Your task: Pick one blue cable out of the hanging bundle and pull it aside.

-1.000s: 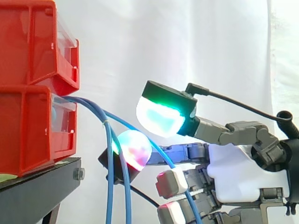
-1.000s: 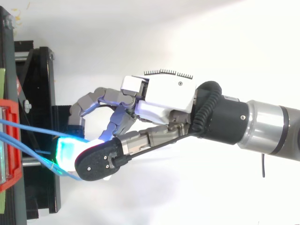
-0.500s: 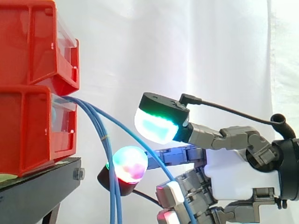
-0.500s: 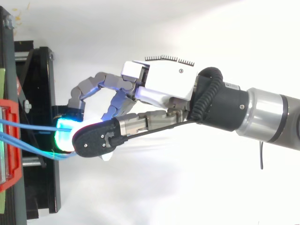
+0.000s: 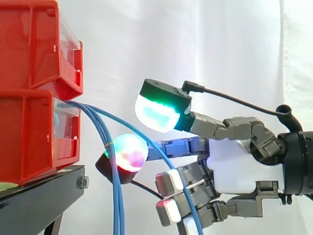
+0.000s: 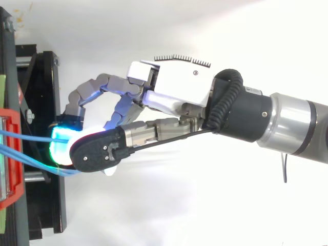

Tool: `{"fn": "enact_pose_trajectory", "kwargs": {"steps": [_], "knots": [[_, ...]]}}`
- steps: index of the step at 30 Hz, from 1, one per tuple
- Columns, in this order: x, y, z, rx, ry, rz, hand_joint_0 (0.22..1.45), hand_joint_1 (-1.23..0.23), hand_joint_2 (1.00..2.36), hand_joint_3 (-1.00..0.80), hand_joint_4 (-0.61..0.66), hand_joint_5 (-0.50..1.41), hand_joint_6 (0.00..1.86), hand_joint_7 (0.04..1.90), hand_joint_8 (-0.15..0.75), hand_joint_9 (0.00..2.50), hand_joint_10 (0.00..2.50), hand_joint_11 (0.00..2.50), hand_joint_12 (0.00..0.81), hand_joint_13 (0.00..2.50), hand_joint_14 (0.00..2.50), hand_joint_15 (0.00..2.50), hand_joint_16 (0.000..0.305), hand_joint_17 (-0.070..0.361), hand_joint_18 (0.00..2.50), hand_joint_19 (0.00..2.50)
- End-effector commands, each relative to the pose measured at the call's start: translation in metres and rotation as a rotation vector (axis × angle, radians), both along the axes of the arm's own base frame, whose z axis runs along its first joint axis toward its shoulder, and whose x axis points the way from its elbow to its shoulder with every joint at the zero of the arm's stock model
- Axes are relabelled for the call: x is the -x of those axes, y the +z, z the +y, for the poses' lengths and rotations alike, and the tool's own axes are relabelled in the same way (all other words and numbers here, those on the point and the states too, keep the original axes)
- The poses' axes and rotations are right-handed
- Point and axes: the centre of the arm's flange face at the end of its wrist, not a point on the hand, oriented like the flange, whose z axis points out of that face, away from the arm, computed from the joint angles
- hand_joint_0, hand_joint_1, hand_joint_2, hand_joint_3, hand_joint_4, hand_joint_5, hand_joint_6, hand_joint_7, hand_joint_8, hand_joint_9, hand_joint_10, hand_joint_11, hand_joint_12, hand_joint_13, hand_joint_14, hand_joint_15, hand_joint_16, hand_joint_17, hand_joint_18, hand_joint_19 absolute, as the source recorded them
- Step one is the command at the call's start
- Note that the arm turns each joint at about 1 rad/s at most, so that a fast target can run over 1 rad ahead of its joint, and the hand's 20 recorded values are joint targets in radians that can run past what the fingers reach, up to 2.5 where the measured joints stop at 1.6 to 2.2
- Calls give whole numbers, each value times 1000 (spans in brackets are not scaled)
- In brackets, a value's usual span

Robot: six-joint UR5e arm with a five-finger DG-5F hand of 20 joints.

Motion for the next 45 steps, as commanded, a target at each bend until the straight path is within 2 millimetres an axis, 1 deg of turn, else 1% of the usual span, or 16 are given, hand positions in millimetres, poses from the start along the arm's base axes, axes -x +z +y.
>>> {"fn": "enact_pose_trajectory", "kwargs": {"steps": [1,5,11,16,21,23,24,25,27,30,31,32,34,37,42,45], "knots": [[-1,2,0,-3,0,-4,558,-560,1002,-472,8,-169,865,843,306,1234,22,832,376,1117,25,746,50,113,992,851],[0,3,1,-4,11,4,562,-572,1003,-466,5,-170,866,851,301,1237,22,835,376,1119,24,752,50,113,993,853],[2,0,6,-6,23,32,578,-645,1007,-418,8,-171,888,870,299,1233,22,843,370,1123,26,752,50,111,991,857],[3,0,6,-12,21,32,610,-741,1017,-266,-14,-171,931,897,299,1227,23,852,366,1119,26,750,49,110,990,842],[2,0,5,-16,21,31,625,-778,1021,-193,-43,-168,944,916,297,1226,23,856,364,1118,26,744,48,109,996,830],[1,3,3,-17,18,25,635,-781,1020,-218,-33,-168,947,891,292,1221,22,857,364,1119,27,744,48,108,997,833],[1,3,1,-18,16,23,613,-776,1015,-299,0,-170,944,866,292,1217,22,859,365,1116,27,750,48,108,996,840],[1,4,1,-18,16,23,581,-728,1005,-433,12,-168,939,843,292,1216,22,853,364,1112,27,751,49,109,995,845],[1,5,2,-17,18,26,536,-654,1000,-500,24,-166,927,837,308,1220,23,848,376,1115,26,752,51,115,1004,843],[1,5,2,-16,19,34,510,-562,1000,-500,36,-163,912,831,318,1231,22,840,392,1116,25,746,53,120,1007,844],[2,5,2,-16,19,35,514,-493,1000,-500,33,-161,906,848,317,1231,22,831,387,1115,26,755,54,121,1004,854],[2,5,2,-16,19,35,527,-459,1000,-500,24,-162,904,853,313,1229,21,836,387,1111,26,753,53,118,992,871],[2,5,2,-16,19,37,536,-443,1001,-480,27,-161,900,877,313,1230,22,840,386,1108,24,761,52,117,985,874],[4,5,0,-15,19,50,570,-521,1011,-339,12,-161,904,926,310,1230,23,845,380,1100,24,755,51,114,966,879],[8,14,1,-12,20,70,567,-607,1017,-208,15,-157,923,910,328,1243,22,845,392,1119,23,742,54,120,998,851],[9,17,-1,-11,19,73,570,-665,1020,-140,43,-153,932,912,330,1245,21,841,397,1125,25,741,54,123,1013,835]]}}
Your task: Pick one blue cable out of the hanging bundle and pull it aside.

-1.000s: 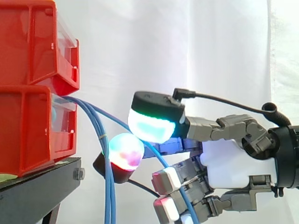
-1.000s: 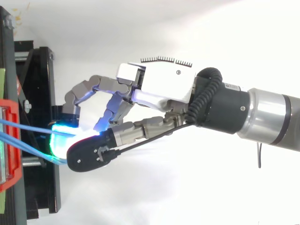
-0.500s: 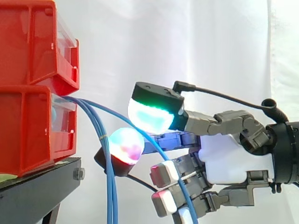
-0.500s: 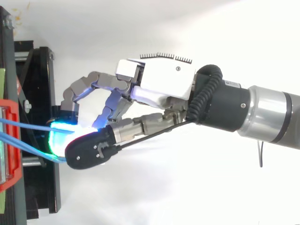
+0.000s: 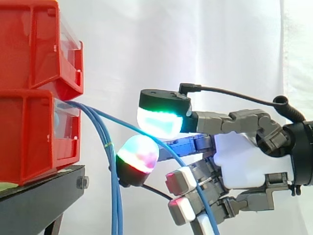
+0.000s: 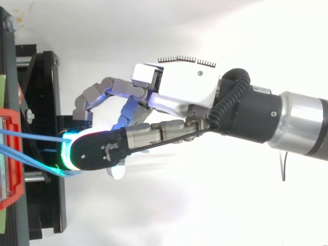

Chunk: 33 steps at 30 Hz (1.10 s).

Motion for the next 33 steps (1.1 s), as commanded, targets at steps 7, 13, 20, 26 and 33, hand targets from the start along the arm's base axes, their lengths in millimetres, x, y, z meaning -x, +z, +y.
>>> {"fn": "enact_pose_trajectory", "kwargs": {"steps": [7,13,20,26,33], "knots": [[2,8,0,3,1,0,601,-748,1026,-82,66,-147,935,1001,331,1229,25,845,375,1104,27,751,50,113,980,837],[6,13,-2,3,-3,17,652,-812,1027,-80,8,-156,942,1183,334,1208,23,859,363,1084,28,747,50,112,969,801],[18,13,-2,17,11,110,676,-816,1025,-108,3,-159,946,1237,334,1192,23,847,363,1070,26,739,49,111,961,796],[20,12,-2,24,13,128,691,-811,1024,-121,9,-160,947,1278,334,1186,21,839,363,1065,27,732,49,111,955,787],[15,13,-4,28,7,84,712,-813,1019,-221,20,-166,946,1243,341,1172,21,831,364,1055,27,729,49,111,946,777]]}}
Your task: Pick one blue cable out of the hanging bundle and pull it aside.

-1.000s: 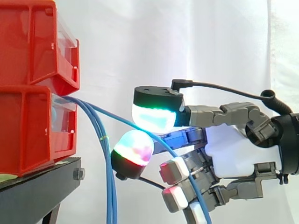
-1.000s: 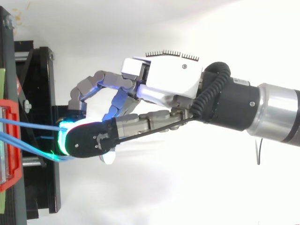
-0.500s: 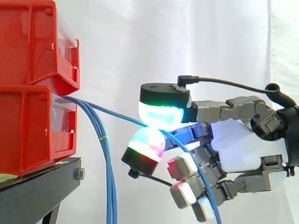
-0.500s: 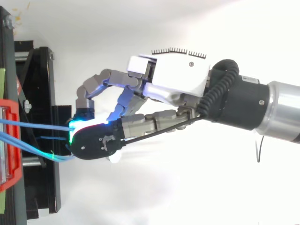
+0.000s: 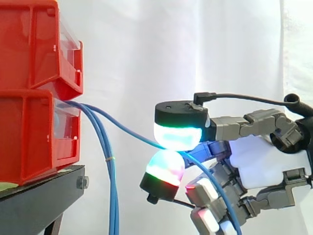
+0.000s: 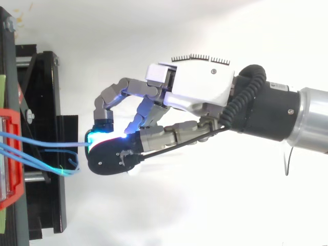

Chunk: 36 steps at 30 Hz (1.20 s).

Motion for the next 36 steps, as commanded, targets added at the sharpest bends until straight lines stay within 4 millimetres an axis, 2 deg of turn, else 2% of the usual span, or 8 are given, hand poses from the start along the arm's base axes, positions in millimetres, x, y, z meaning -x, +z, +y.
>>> {"fn": "enact_pose_trajectory", "kwargs": {"steps": [1,9,13,18,26,29,32,36], "knots": [[-2,1,-1,2,-2,-20,718,-810,1017,-250,26,-166,943,1252,342,1170,23,835,364,1052,27,724,49,111,945,779],[-7,4,0,17,2,-64,742,-805,1009,-373,22,-171,937,1306,336,1149,23,827,363,1041,27,722,49,111,936,771],[-5,-2,0,23,3,-51,754,-793,1004,-434,-4,-176,938,1308,334,1131,22,819,363,1035,27,722,49,110,932,766],[6,-27,-3,21,4,-35,763,-787,1002,-486,-25,-180,939,1298,333,1118,20,814,360,1029,25,712,49,110,927,762],[-3,-21,-2,13,1,-110,752,-777,1000,-500,-20,-184,942,1199,322,1101,22,823,360,1018,28,723,49,109,929,769],[-3,-21,-2,13,1,-112,646,-769,1000,-500,63,-179,943,896,302,1090,20,822,358,1004,27,735,48,108,894,801],[-3,-21,-2,13,1,-112,533,-707,1000,-500,71,-176,932,884,314,1097,22,823,371,1006,26,751,51,115,887,819],[-3,-21,-2,13,1,-113,464,-606,1000,-500,79,-174,925,876,337,1119,21,827,399,1025,24,739,58,131,907,809]]}}
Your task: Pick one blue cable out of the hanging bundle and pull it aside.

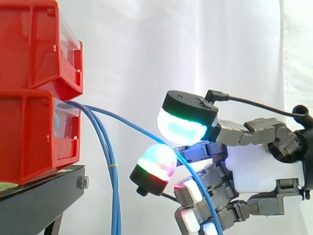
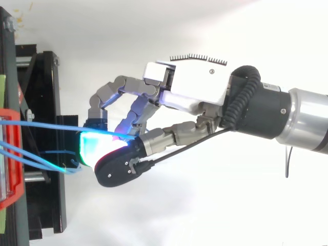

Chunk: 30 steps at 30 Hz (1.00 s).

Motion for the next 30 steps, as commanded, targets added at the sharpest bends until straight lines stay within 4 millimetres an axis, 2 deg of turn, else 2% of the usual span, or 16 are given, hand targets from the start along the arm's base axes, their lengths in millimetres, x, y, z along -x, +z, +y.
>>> {"fn": "enact_pose_trajectory", "kwargs": {"steps": [1,5,9,12,17,19,24,30], "knots": [[0,0,0,0,0,-1,461,-596,1000,-500,73,-174,923,875,340,1124,18,820,404,1028,25,744,59,132,901,809],[0,0,0,0,0,-1,453,-561,1000,-500,71,-172,920,873,344,1134,20,816,407,1033,22,738,60,135,904,813],[0,0,0,3,0,0,540,-434,1000,-500,39,-171,910,928,316,1123,23,834,374,1009,26,766,53,118,842,864],[0,0,0,9,1,1,548,-411,1002,-472,43,-171,904,909,318,1126,20,825,376,1007,25,764,52,118,825,884],[0,0,-3,44,-18,8,549,-413,1001,-475,46,-171,893,885,319,1120,20,816,378,1004,26,766,53,119,816,875],[1,1,-15,101,-81,14,532,-423,1000,-491,56,-171,879,851,324,1120,23,816,384,1008,26,756,54,122,825,873],[1,2,-26,245,-139,42,513,-431,1000,-500,70,-168,854,821,329,1117,22,818,392,1012,25,760,56,125,839,873],[-3,6,-29,350,-154,34,508,-448,1000,-500,67,-167,841,821,329,1113,22,803,391,1013,25,756,56,126,844,862]]}}
